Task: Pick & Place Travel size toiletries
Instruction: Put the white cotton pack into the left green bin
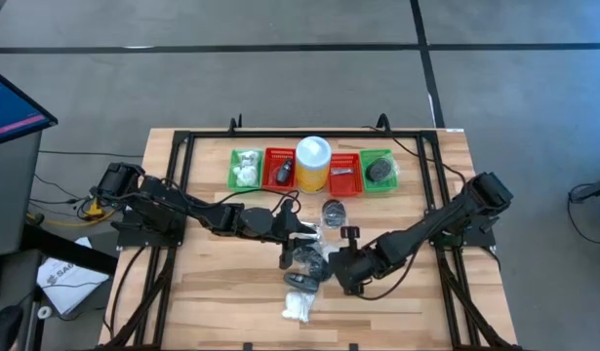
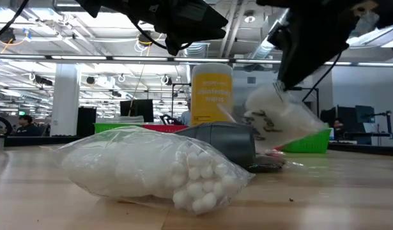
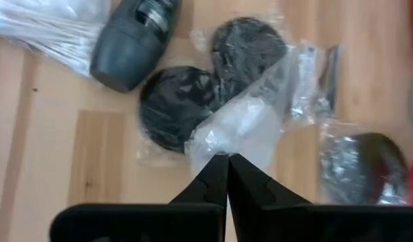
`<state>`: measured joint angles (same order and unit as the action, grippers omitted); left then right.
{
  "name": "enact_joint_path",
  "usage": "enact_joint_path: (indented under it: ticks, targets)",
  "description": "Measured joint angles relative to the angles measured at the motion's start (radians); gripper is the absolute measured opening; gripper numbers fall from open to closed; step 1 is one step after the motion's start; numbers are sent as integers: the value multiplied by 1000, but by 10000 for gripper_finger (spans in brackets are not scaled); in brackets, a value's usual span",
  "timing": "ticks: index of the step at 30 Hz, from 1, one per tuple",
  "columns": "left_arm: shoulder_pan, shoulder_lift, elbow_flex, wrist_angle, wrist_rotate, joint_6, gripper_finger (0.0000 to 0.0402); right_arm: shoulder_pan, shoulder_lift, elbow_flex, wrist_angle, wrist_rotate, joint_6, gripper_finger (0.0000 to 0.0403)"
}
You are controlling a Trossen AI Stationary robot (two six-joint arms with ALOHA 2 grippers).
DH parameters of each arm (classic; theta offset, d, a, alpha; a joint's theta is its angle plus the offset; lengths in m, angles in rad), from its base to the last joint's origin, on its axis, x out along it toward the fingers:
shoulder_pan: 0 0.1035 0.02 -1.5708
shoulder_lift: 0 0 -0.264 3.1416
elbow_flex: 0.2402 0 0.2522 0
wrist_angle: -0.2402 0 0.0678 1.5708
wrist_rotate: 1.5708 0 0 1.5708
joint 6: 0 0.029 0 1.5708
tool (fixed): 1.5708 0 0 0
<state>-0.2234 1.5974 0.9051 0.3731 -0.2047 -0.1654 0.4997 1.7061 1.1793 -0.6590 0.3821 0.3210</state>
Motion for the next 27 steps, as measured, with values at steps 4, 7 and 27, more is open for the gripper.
enact_joint_path:
  ticks: [4, 7, 27]
  targets:
    - [0, 0, 0, 0, 0, 1, 103, 4, -1, 46, -55, 32, -14, 0]
    - [0, 0, 0, 0, 0, 7, 103, 4, -2, 84, -97, 54, -21, 0]
    - [-2, 0, 0, 1, 108, 281, 103, 3, -2, 311, -340, 117, -120, 0]
